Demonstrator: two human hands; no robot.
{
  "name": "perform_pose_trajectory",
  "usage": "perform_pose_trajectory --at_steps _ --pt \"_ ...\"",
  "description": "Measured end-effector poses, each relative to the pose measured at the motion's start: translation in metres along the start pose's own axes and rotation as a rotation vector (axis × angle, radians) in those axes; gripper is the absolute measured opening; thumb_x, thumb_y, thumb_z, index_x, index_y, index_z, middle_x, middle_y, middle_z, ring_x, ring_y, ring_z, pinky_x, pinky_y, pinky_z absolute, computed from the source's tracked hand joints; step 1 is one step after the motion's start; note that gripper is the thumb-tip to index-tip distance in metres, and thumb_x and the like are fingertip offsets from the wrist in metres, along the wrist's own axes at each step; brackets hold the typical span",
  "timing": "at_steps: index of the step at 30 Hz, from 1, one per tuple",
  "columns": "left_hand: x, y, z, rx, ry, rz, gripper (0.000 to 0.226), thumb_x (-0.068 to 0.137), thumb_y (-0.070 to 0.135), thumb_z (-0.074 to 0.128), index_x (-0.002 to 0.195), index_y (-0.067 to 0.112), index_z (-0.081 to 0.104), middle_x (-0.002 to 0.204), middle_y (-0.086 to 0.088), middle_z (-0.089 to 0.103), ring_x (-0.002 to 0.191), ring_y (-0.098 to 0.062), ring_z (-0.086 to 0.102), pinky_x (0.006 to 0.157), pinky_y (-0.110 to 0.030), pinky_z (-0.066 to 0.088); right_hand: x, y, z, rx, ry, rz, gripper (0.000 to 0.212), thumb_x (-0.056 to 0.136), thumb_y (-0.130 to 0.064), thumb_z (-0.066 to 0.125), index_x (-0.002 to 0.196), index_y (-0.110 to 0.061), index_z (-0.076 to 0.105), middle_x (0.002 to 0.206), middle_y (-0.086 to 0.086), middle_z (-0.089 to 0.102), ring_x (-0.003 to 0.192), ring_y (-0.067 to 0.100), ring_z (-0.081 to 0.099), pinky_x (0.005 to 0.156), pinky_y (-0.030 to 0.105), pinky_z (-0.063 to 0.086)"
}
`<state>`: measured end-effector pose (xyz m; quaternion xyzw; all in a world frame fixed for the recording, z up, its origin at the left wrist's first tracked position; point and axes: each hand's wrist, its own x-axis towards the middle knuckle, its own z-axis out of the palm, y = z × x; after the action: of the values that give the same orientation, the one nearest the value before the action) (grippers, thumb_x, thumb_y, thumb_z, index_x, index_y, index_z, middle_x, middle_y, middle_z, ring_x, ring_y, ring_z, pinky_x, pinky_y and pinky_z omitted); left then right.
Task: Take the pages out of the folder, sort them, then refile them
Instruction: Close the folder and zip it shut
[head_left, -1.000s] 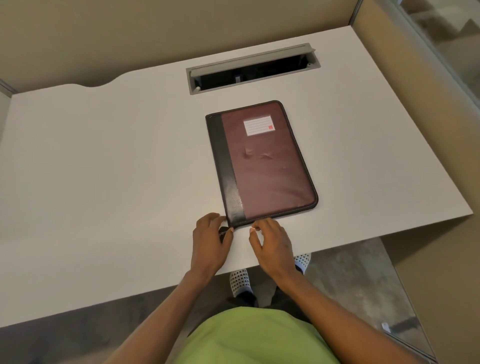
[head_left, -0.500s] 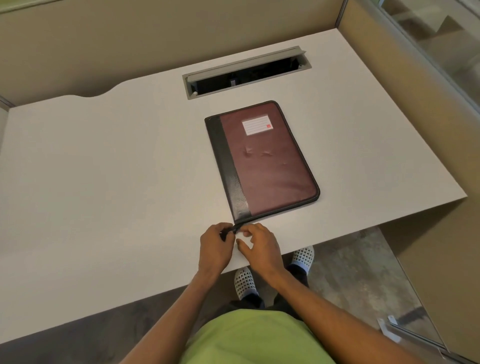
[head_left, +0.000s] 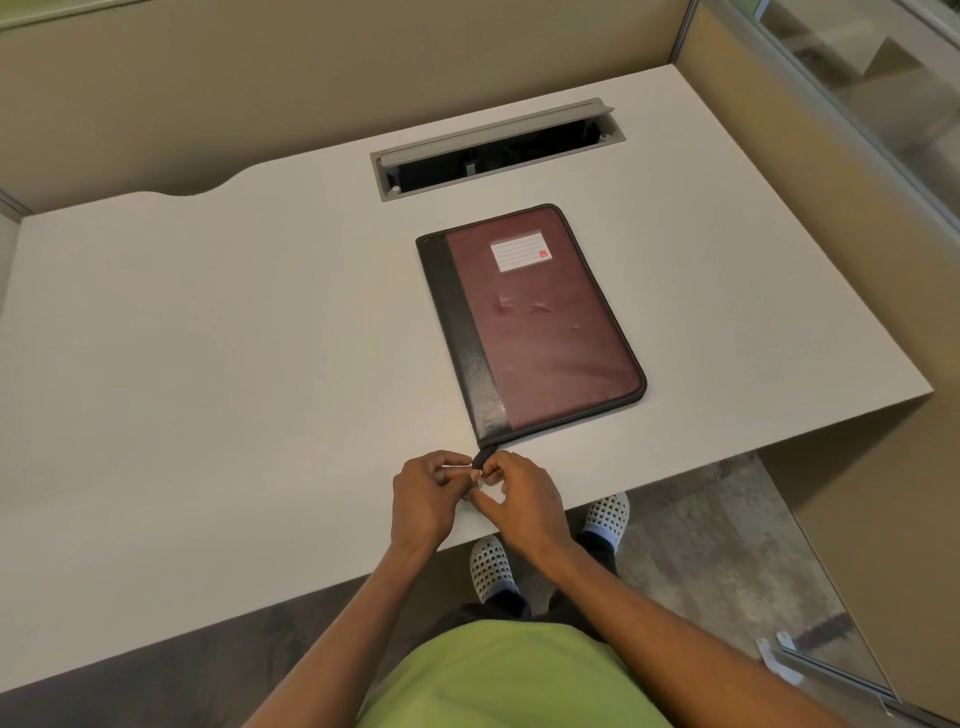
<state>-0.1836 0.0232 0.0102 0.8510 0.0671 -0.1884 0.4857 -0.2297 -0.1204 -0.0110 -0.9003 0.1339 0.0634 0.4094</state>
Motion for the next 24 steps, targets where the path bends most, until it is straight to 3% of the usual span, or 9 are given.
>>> perform_pose_trajectory --at_steps 3,9,14,19,24 --pt "0.0030 -0.0011 -0.0034 -0.016 -0.046 -0.009 0.017 0.091 0.017 0.080 0.108 0.018 0.078 0.080 0.008 0.080 0.077 -0.006 0.077 0.084 -0.032 0.062 -0.0001 0.0006 -0.0003 -0.061 0.030 -0.025 0.022 0.095 -0.045 0.068 0.109 -0.028 0.065 0.103 -0.013 0.065 0.091 0.005 0.059 0.083 0.025 0.054" --pt "0.0061 0.0005 -0.0064 -0.003 -0.112 0.006 0.023 0.088 0.013 0.083 0.110 0.017 0.078 0.089 0.008 0.081 0.084 -0.002 0.076 0.086 -0.026 0.061 -0.0013 -0.0010 -0.0025 -0.135 0.032 -0.057 0.016 0.100 -0.039 0.060 0.107 -0.025 0.062 0.103 -0.008 0.064 0.092 0.007 0.055 0.085 0.028 0.053" --pt "0.0060 0.0007 -0.0066 0.001 -0.069 0.010 0.018 0.090 0.011 0.080 0.106 0.018 0.077 0.080 0.010 0.079 0.076 -0.004 0.076 0.075 -0.021 0.060 -0.0038 -0.0077 -0.0052 -0.058 -0.078 -0.044 0.021 0.096 -0.035 0.068 0.109 -0.029 0.052 0.102 -0.011 0.065 0.086 0.004 0.057 0.070 0.012 0.039" --pt "0.0077 0.0030 -0.0029 0.032 -0.078 0.053 0.019 0.087 0.012 0.084 0.103 0.019 0.076 0.080 0.006 0.079 0.074 -0.005 0.076 0.070 -0.014 0.057 -0.0063 -0.0055 -0.0008 0.034 -0.031 0.025 0.011 0.098 -0.030 0.067 0.103 -0.027 0.057 0.088 -0.011 0.066 0.078 0.005 0.062 0.073 0.027 0.057" --pt "0.0104 -0.0007 -0.0039 0.070 -0.044 0.107 0.017 0.087 0.011 0.084 0.101 0.018 0.077 0.080 0.011 0.078 0.075 -0.001 0.074 0.074 -0.015 0.056 -0.0068 -0.0028 -0.0017 -0.196 0.089 -0.108 0.013 0.102 -0.035 0.058 0.099 -0.024 0.064 0.083 -0.008 0.064 0.073 0.008 0.055 0.071 0.025 0.046"
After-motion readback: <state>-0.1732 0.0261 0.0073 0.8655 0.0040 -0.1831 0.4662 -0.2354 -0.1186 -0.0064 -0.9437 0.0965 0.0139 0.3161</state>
